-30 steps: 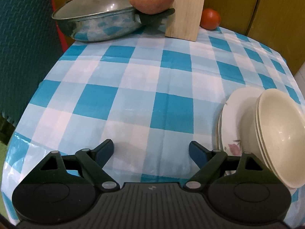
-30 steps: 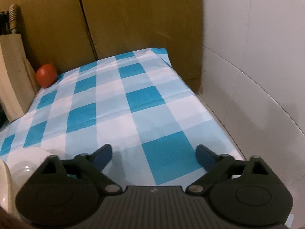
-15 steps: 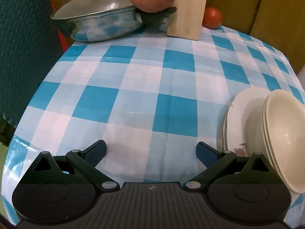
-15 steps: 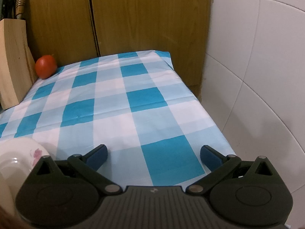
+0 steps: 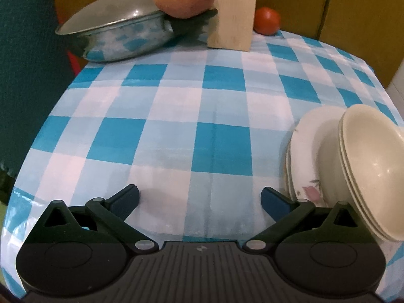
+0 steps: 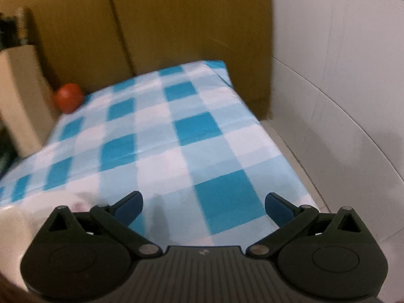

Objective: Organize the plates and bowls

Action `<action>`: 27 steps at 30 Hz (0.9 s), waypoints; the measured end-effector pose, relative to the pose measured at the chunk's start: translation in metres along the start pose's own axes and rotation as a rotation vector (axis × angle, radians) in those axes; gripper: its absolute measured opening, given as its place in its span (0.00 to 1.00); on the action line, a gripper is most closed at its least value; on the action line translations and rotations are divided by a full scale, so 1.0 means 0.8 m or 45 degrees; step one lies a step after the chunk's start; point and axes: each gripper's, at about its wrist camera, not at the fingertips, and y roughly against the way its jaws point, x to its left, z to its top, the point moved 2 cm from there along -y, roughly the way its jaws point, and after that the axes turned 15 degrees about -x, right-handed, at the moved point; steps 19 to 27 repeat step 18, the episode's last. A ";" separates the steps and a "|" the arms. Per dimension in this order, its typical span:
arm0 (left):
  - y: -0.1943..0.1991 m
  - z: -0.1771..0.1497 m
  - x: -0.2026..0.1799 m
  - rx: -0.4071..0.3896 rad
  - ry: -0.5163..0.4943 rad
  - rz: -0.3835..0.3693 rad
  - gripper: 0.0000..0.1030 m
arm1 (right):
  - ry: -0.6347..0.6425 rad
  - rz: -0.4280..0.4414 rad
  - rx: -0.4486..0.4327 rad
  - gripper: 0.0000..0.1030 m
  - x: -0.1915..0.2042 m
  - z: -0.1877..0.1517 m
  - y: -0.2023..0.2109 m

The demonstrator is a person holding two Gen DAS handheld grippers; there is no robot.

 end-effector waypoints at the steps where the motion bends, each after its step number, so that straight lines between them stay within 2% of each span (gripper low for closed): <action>1: -0.001 0.001 -0.001 0.011 -0.005 0.000 1.00 | 0.005 0.032 -0.020 0.94 0.003 0.002 0.012; 4: -0.004 0.003 -0.004 0.028 -0.022 -0.013 1.00 | 0.016 0.123 -0.086 0.94 0.014 0.006 0.047; 9: -0.005 0.004 -0.005 0.010 -0.027 -0.022 1.00 | 0.018 0.194 -0.155 0.94 0.025 0.004 0.084; 12: -0.008 0.003 -0.005 -0.030 -0.033 -0.028 1.00 | 0.005 0.223 -0.136 0.94 0.029 -0.002 0.093; 18: -0.004 0.003 -0.003 -0.004 -0.032 -0.025 1.00 | 0.032 0.274 -0.134 0.94 0.038 -0.020 0.117; 27: -0.004 0.003 -0.003 -0.004 -0.032 -0.025 1.00 | 0.032 0.274 -0.134 0.94 0.038 -0.020 0.117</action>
